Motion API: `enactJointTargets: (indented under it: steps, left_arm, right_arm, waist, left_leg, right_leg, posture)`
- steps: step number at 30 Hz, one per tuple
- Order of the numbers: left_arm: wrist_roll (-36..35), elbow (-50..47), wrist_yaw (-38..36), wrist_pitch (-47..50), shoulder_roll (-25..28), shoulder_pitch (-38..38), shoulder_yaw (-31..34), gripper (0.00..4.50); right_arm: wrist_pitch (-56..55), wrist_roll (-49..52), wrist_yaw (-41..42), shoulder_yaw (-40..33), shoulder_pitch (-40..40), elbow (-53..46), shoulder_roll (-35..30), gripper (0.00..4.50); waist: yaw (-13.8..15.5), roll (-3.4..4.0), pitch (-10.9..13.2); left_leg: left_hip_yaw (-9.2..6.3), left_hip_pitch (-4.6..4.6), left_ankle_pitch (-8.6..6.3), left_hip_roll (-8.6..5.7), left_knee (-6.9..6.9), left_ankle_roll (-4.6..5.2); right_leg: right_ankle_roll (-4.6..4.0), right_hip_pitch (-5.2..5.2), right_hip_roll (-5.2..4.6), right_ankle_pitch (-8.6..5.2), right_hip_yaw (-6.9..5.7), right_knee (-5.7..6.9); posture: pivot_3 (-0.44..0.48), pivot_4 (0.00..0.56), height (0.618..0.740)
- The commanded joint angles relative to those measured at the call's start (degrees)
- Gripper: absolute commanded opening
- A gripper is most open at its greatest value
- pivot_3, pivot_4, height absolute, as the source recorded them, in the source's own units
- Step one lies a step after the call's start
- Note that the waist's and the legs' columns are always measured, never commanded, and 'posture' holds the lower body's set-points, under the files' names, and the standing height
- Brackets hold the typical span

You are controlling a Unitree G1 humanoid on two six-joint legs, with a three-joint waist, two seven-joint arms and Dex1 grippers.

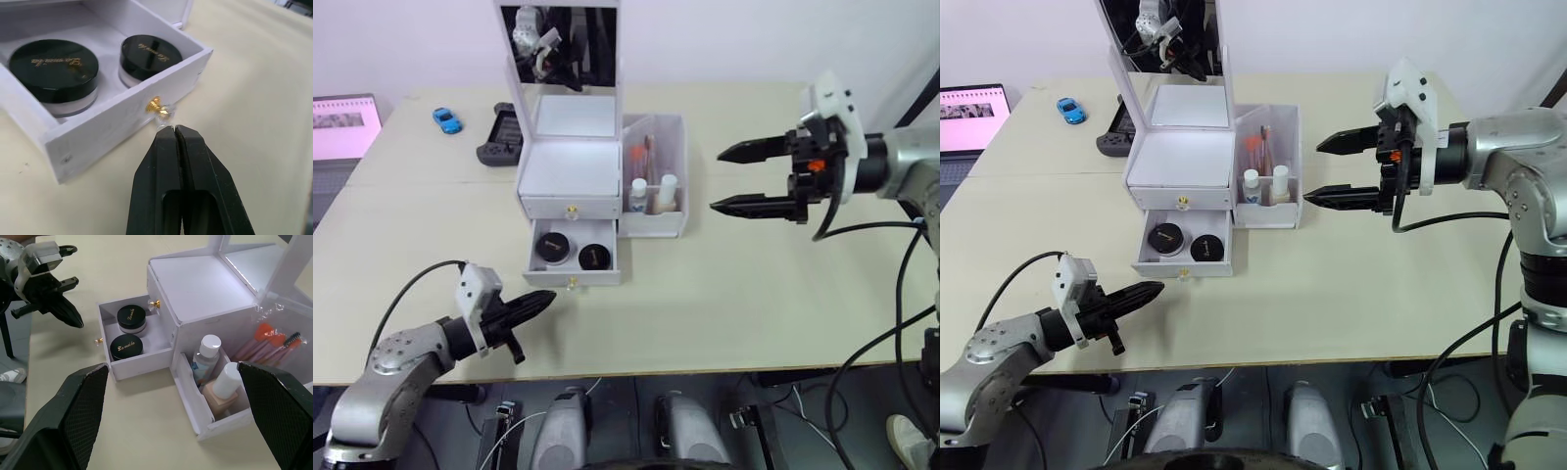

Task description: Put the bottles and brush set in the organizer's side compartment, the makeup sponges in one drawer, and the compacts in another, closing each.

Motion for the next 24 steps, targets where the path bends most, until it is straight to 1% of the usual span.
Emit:
enactJointTargets:
  steps: [1, 3, 5, 17, 23, 24]
  left_arm:
    - [2.7, 2.1, 3.5, -2.3, -2.4, -2.4, -1.4, 0.06]
    - [5.2, 5.1, 5.5, -2.4, -3.3, -5.1, -3.0, 0.06]
    - [6.6, 7.5, 5.5, -3.1, -3.5, -7.4, -4.0, 0.06]
    - [9.8, 21.2, 1.2, -10.0, -3.5, -21.2, -5.7, 0.06]
    - [12.6, 26.8, 2.1, -12.8, -4.8, -25.0, -7.0, 0.06]
    - [12.9, 27.9, 2.5, -13.2, -5.1, -25.9, -7.0, 0.06]
  right_arm:
    - [-1.8, -0.6, -0.2, -1.1, -0.8, -0.3, -0.4, 4.50]
    - [-2.3, -0.8, -0.3, -1.2, -0.4, 0.3, -0.3, 4.50]
    - [-2.4, -0.5, -0.3, -1.5, 0.0, 0.3, -0.2, 4.50]
    - [-2.7, -0.8, -2.6, -1.7, -0.1, 0.4, 0.2, 4.50]
    - [-3.4, -1.0, -3.0, -1.7, 0.1, 0.4, 0.2, 4.50]
    - [-3.3, -1.0, -3.3, -1.9, 0.2, 0.3, 0.2, 4.50]
  waist:
    - [0.0, 0.00, 0.0]
    - [0.1, 0.00, 0.0]
    - [0.0, 0.00, 0.0]
    - [0.0, 0.02, 0.0]
    - [-0.1, 0.02, 0.0]
    - [-0.1, 0.02, 0.0]
  left_leg:
    - [0.00, 0.00, 0.00, 0.00, 0.00, 0.00]
    - [-0.01, -0.01, 0.00, -0.01, 0.00, 0.00]
    - [-0.01, 0.00, 0.00, -0.01, 0.01, 0.00]
    - [0.00, -0.01, 0.00, -0.01, 0.00, 0.00]
    - [0.00, -0.01, 0.00, -0.01, 0.00, 0.00]
    - [0.00, -0.01, 0.00, -0.01, 0.00, 0.00]
  right_leg:
    - [0.00, 0.00, -0.01, 0.00, 0.00, -0.01]
    - [0.01, 0.00, 0.00, 0.00, 0.00, 0.00]
    - [0.02, 0.01, 0.03, 0.01, 0.00, 0.01]
    - [0.20, 0.00, 0.04, 0.11, -0.01, 0.02]
    - [0.24, 0.00, 0.04, 0.13, -0.01, 0.03]
    - [0.37, 0.00, 0.05, 0.20, -0.01, 0.03]
  posture:
    - [0.000, 0.150, 0.740]
    - [0.000, 0.150, 0.740]
    - [0.000, 0.150, 0.740]
    - [0.000, 0.150, 0.740]
    - [0.000, 0.150, 0.740]
    - [0.000, 0.150, 0.740]
